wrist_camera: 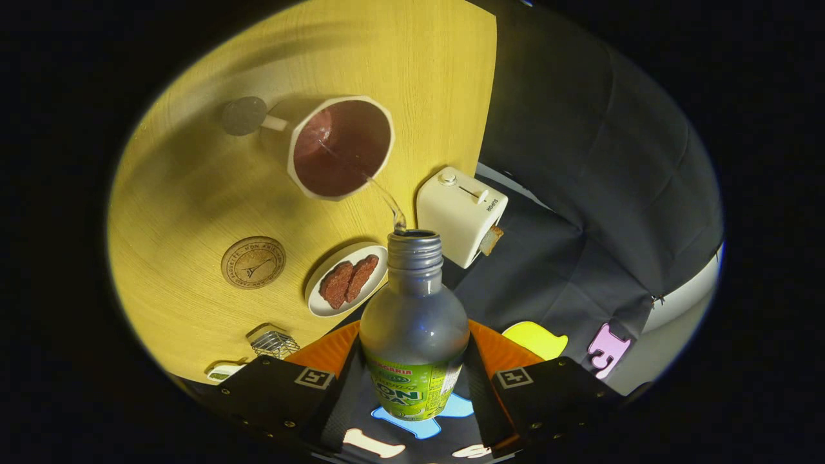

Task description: Take the bottle from table, then pour the juice into the cup, finally place the bottle on the coaster

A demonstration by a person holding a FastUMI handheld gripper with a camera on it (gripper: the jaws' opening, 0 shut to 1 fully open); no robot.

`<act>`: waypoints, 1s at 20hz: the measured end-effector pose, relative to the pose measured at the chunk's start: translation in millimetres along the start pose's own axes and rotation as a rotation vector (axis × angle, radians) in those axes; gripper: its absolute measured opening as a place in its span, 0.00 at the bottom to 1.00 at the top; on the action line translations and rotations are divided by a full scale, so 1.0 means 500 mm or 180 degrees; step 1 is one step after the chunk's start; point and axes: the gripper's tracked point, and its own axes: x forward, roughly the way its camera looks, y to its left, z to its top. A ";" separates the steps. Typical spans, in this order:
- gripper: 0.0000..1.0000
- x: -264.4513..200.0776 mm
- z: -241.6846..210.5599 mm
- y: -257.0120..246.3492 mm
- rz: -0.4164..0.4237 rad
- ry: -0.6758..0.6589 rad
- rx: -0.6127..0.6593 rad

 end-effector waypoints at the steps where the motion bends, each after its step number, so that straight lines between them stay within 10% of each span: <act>1: 0.76 0.004 0.004 0.004 0.0017 0.0000 -0.0010; 20: 0.76 0.022 0.025 0.030 0.0180 0.0000 -0.0100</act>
